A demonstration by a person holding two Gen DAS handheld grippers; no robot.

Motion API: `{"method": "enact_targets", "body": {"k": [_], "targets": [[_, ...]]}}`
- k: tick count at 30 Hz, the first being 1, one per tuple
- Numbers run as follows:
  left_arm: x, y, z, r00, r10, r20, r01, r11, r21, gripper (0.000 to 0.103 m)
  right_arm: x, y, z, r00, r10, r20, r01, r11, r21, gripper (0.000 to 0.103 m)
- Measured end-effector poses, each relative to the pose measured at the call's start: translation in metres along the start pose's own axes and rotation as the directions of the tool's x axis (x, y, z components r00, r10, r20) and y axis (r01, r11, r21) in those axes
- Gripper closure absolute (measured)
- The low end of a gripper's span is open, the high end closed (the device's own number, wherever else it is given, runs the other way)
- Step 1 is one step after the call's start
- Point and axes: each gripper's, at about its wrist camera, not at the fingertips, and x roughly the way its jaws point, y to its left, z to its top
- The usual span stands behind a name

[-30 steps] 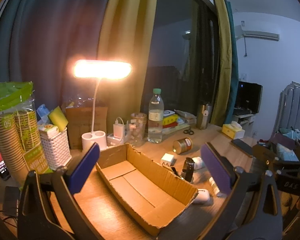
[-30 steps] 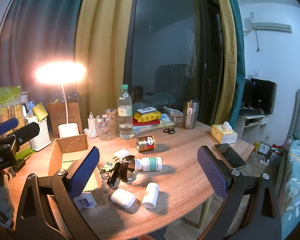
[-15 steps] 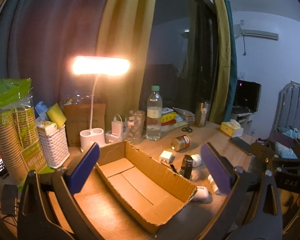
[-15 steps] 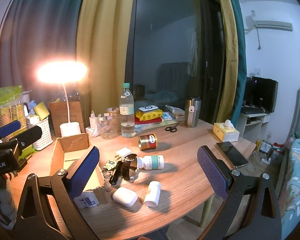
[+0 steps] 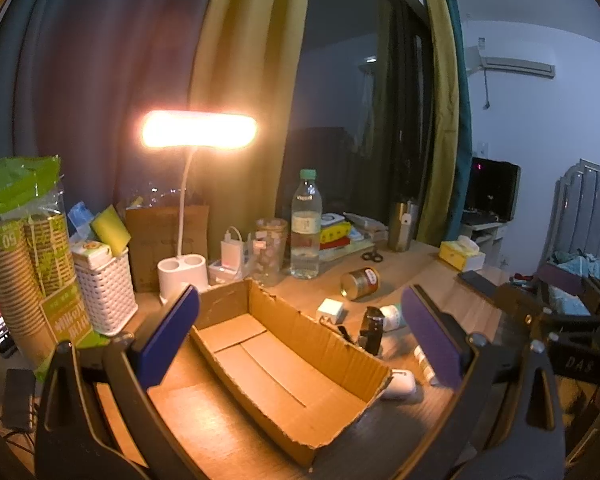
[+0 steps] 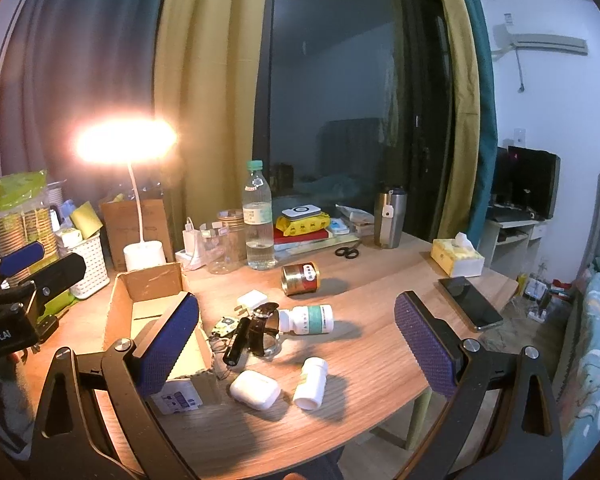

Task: Organize rigid objects

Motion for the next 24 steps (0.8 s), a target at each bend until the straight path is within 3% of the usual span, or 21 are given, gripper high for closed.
{"method": "enact_targets", "body": {"k": [24], "targets": [[0.0011, 0.0021, -0.0005, 1.0, 0.026, 0.007, -0.026, 1.0, -0.016, 0.002, 0.0011, -0.0012, 0.0, 1.0, -0.009, 0.003, 0.009, 1.0, -0.002, 0.003]]}}
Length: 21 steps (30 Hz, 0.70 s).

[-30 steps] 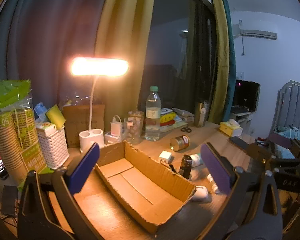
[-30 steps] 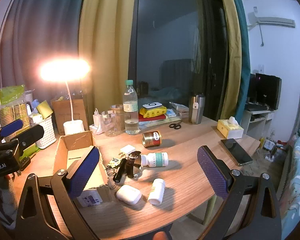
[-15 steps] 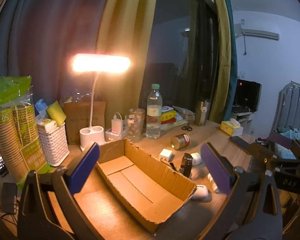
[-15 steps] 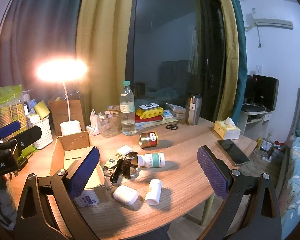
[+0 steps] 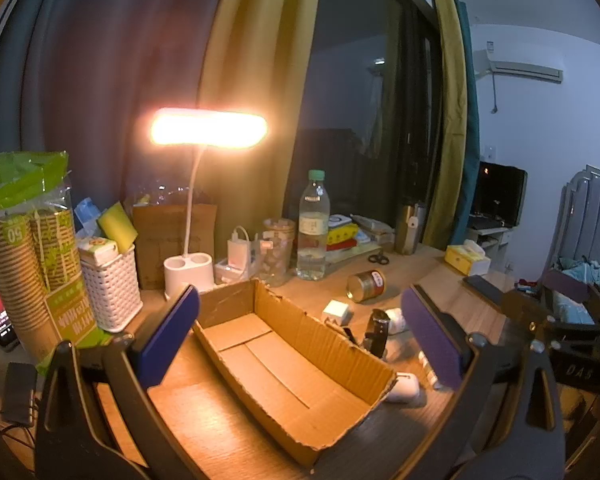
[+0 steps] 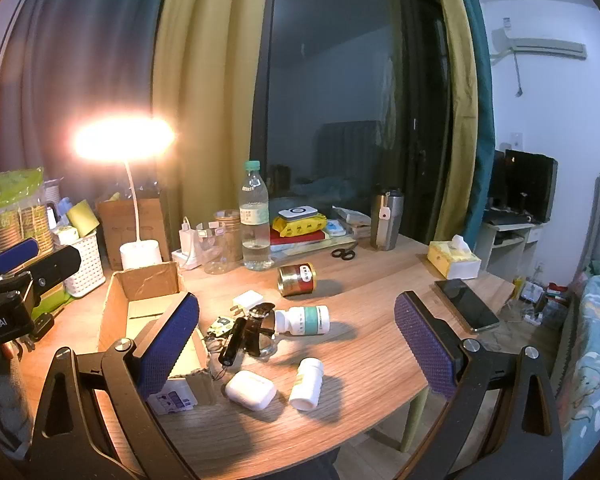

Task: Organize rigid objects

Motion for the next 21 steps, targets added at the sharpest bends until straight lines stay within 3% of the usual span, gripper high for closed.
{"method": "enact_targets", "body": {"k": [17, 21], "targets": [[0.001, 0.001, -0.002, 1.0, 0.004, 0.007, -0.004, 1.0, 0.009, 0.002, 0.006, 0.003, -0.004, 1.0, 0.011, -0.007, -0.011, 1.0, -0.004, 0.003], [0.014, 0.001, -0.008, 0.999, 0.025, -0.028, -0.024, 0.999, 0.027, 0.002, 0.017, 0.003, -0.01, 1.0, 0.012, -0.028, -0.012, 1.0, -0.007, 0.003]]}}
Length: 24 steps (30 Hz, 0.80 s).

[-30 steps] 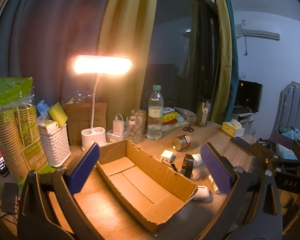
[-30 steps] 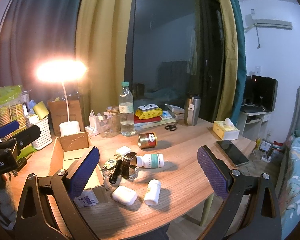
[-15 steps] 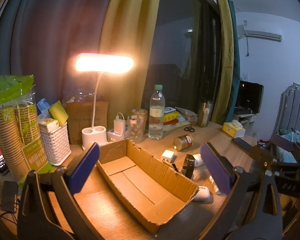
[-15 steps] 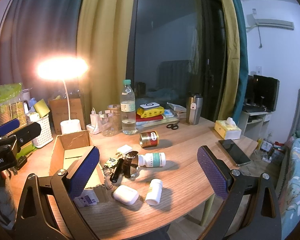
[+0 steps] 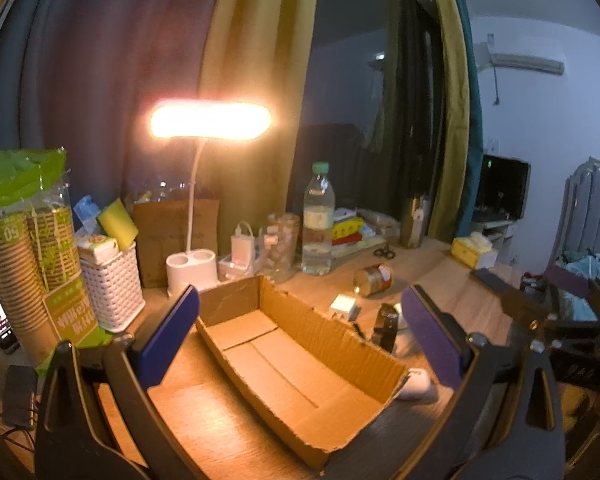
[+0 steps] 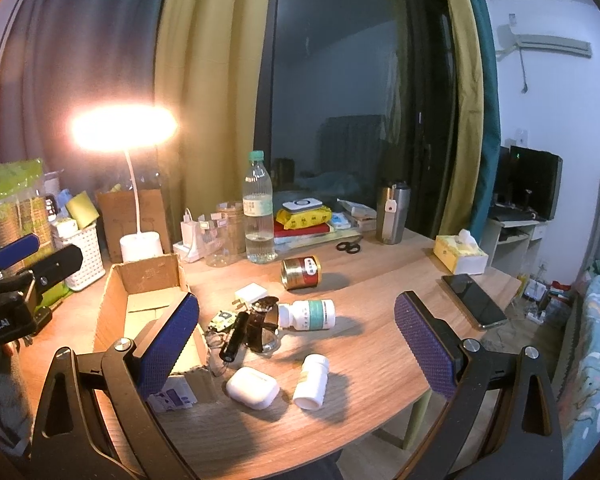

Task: Organize rigid objects
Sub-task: 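Move the left tool to the cardboard box while the right tool approaches the white pill bottle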

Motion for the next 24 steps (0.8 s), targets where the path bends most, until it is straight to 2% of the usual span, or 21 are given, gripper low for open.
{"method": "enact_targets", "body": {"k": [5, 12, 17, 19, 21, 24], "targets": [[0.035, 0.007, -0.013, 0.992, 0.052, -0.119, -0.048, 0.998, 0.036, 0.002, 0.014, -0.005, -0.006, 1.0, -0.007, -0.029, 0.007, 1.0, 0.004, 0.003], [0.076, 0.022, -0.035, 0.96, 0.047, -0.277, -0.044, 0.999, 0.016, 0.002, 0.039, -0.013, -0.021, 0.995, -0.027, -0.095, 0.028, 1.0, 0.014, 0.003], [0.094, 0.024, -0.046, 0.934, 0.039, -0.355, -0.03, 0.999, 0.032, 0.002, 0.055, -0.016, -0.03, 0.99, -0.033, -0.138, 0.035, 0.999, 0.014, 0.003], [0.099, 0.026, -0.051, 0.919, 0.017, -0.393, -0.011, 1.0, 0.02, 0.002, 0.06, -0.018, -0.033, 0.988, -0.033, -0.153, 0.036, 0.999, 0.018, 0.003], [0.107, 0.027, -0.059, 0.891, -0.021, -0.453, 0.023, 1.0, -0.001, 0.004, 0.065, -0.016, -0.037, 0.985, -0.031, -0.169, 0.034, 0.999, 0.017, 0.003], [0.115, 0.026, -0.067, 0.863, -0.033, -0.504, 0.044, 0.999, 0.009, 0.015, 0.07, -0.012, -0.04, 0.983, -0.029, -0.183, 0.031, 1.0, 0.008, 0.003]]}}
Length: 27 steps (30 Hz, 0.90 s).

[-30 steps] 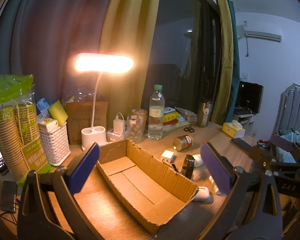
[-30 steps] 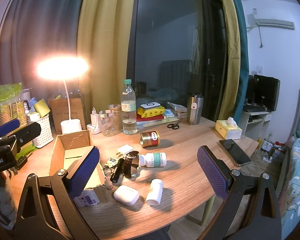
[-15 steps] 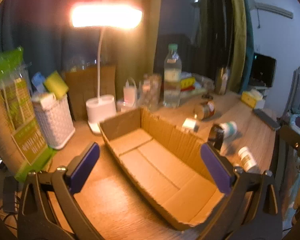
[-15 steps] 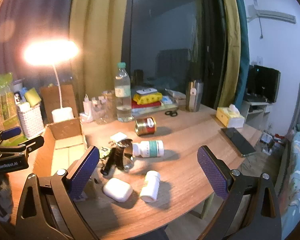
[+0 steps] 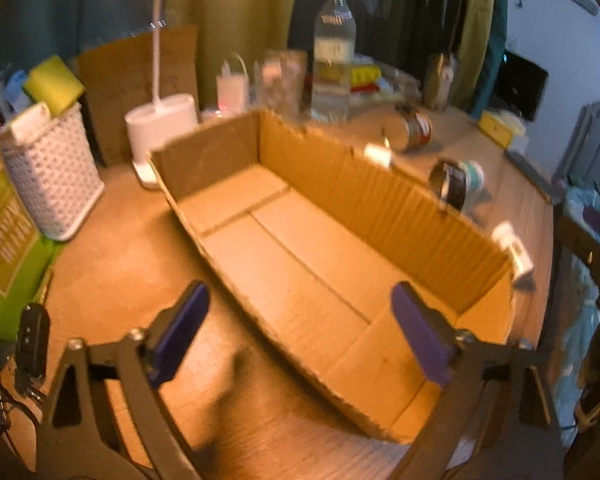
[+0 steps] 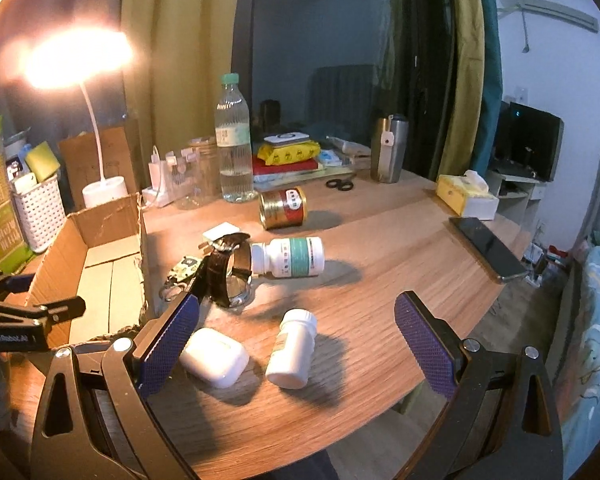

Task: Organize rigid objects
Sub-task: 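Move the left tool to the cardboard box while the right tool approaches the white pill bottle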

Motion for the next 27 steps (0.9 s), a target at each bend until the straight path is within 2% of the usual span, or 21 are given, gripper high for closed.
{"method": "enact_targets", "body": {"k": [2, 3, 4, 5, 7, 10, 13, 17, 23, 27], "targets": [[0.003, 0.002, -0.002, 0.999, -0.03, -0.021, 0.03, 1.0, -0.009, 0.018, 0.002, 0.003, -0.001, 1.0, 0.002, -0.006, -0.002, 1.0, -0.007, 0.003], [0.003, 0.002, -0.002, 0.999, -0.03, -0.024, 0.029, 1.0, -0.006, 0.024, 0.003, 0.004, -0.001, 1.0, 0.003, -0.011, -0.003, 1.0, -0.01, 0.003], [0.004, 0.002, -0.002, 1.0, -0.015, -0.023, 0.015, 1.0, 0.0, 0.035, 0.005, 0.005, -0.001, 1.0, 0.004, -0.015, -0.004, 1.0, -0.012, 0.003], [0.005, 0.003, -0.001, 1.0, -0.013, -0.028, 0.013, 1.0, 0.003, 0.039, 0.006, 0.006, -0.001, 1.0, 0.003, -0.018, -0.004, 1.0, -0.015, 0.003], [0.011, 0.012, -0.001, 0.998, -0.031, -0.055, 0.03, 0.999, -0.023, 0.058, 0.007, 0.008, -0.002, 1.0, 0.004, -0.022, -0.005, 1.0, -0.019, 0.003], [0.02, 0.026, -0.001, 0.995, -0.046, -0.092, 0.04, 0.997, -0.063, 0.073, 0.009, 0.009, -0.002, 1.0, 0.006, -0.03, -0.006, 1.0, -0.019, 0.003], [0.024, 0.032, -0.001, 0.995, -0.035, -0.099, 0.03, 0.998, -0.059, 0.078, 0.013, 0.009, -0.004, 0.999, 0.007, -0.042, -0.007, 1.0, -0.019, 0.003], [0.021, 0.038, 0.004, 0.998, 0.0, -0.061, -0.003, 0.999, -0.048, 0.087, 0.022, 0.008, -0.008, 0.998, 0.0, -0.063, -0.001, 1.0, -0.017, 0.003], [0.021, 0.06, 0.007, 0.998, 0.051, -0.03, -0.053, 0.995, -0.088, 0.089, 0.038, -0.001, -0.014, 0.996, -0.025, -0.083, 0.025, 1.0, -0.003, 0.003], [0.016, 0.068, 0.009, 0.999, 0.031, -0.008, -0.031, 0.992, -0.12, 0.089, 0.052, -0.008, -0.018, 0.993, -0.043, -0.11, 0.044, 0.999, 0.014, 0.008]]}}
